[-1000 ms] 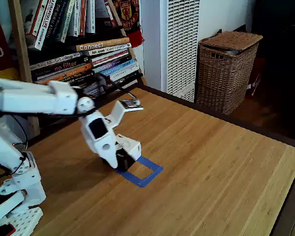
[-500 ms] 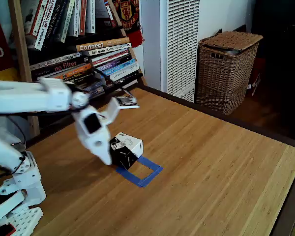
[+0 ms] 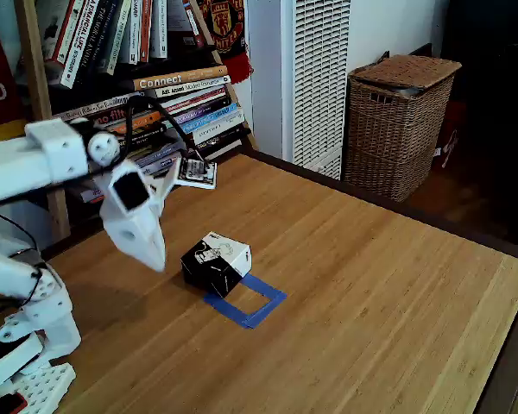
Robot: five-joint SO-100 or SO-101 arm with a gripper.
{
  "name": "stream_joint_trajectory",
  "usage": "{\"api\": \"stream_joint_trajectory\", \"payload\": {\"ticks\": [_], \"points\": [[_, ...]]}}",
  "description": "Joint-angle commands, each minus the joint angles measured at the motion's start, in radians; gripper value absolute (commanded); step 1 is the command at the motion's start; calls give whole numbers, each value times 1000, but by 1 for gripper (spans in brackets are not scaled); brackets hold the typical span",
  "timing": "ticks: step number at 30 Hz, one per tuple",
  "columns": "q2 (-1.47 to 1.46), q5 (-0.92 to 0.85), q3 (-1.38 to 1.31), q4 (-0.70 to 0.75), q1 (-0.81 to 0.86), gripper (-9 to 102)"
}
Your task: Push the box on top of the target
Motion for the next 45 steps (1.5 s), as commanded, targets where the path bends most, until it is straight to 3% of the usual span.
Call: {"api": "stream_joint_trajectory", "payload": {"ticks": [1,12,34,45], "points": [[-40,196,-61,-35,-48,0],[-187,581,-75,-229,-192,0],[-580,638,-247,-472,-175,0],[-637,661,-345,-465,-150,0]]}}
